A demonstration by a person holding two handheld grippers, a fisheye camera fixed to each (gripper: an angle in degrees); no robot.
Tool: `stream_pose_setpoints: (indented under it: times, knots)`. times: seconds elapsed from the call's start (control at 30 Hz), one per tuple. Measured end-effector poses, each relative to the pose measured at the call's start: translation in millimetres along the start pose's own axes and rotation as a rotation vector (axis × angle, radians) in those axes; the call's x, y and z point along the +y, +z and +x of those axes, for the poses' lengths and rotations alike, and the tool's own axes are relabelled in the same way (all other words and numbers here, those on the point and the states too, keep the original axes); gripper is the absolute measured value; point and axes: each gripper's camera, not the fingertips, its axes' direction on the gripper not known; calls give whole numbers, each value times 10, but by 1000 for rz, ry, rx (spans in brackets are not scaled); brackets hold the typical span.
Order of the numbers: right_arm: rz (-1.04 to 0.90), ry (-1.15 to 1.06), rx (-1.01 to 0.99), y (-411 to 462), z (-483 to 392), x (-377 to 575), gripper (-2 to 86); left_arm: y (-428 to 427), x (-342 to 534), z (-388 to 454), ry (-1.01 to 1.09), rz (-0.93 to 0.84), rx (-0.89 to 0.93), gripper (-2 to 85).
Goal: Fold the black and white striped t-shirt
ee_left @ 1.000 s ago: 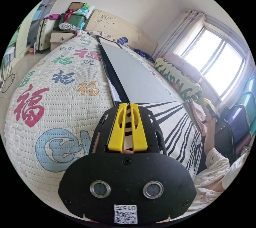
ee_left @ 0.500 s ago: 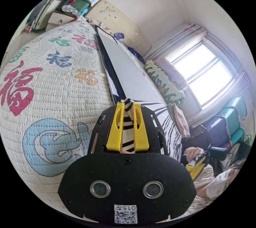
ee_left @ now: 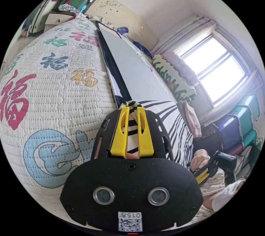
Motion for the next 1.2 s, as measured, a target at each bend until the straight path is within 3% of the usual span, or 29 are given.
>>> stream_pose_setpoints:
  times: [0.27, 0.4, 0.47, 0.53, 0.7, 0.8, 1.2]
  knots:
    - [-37, -10, -35, 100, 171, 260, 18, 131, 405, -798, 16, -3, -61, 24]
    - [6, -62, 16, -187, 69, 498, 70, -96, 818, -1184, 112, 50, -125, 63]
    - [27, -53, 35, -418, 47, 665, 91, -294, 1070, -1221, 232, 106, -162, 92]
    - [86, -28, 59, -762, -2, 966, 98, -481, 1481, -1214, 480, 117, -93, 103]
    - [121, 22, 147, -1124, -149, 1513, 99, -546, 2627, -1298, 1125, -116, 307, 106]
    - [79, 21, 128, -1133, -180, 1653, 98, -601, 3329, -1490, 1369, -161, 314, 106]
    - [0, 73, 111, -1346, 81, 1455, 50, -68, 4014, -3088, 1452, -364, 286, 24]
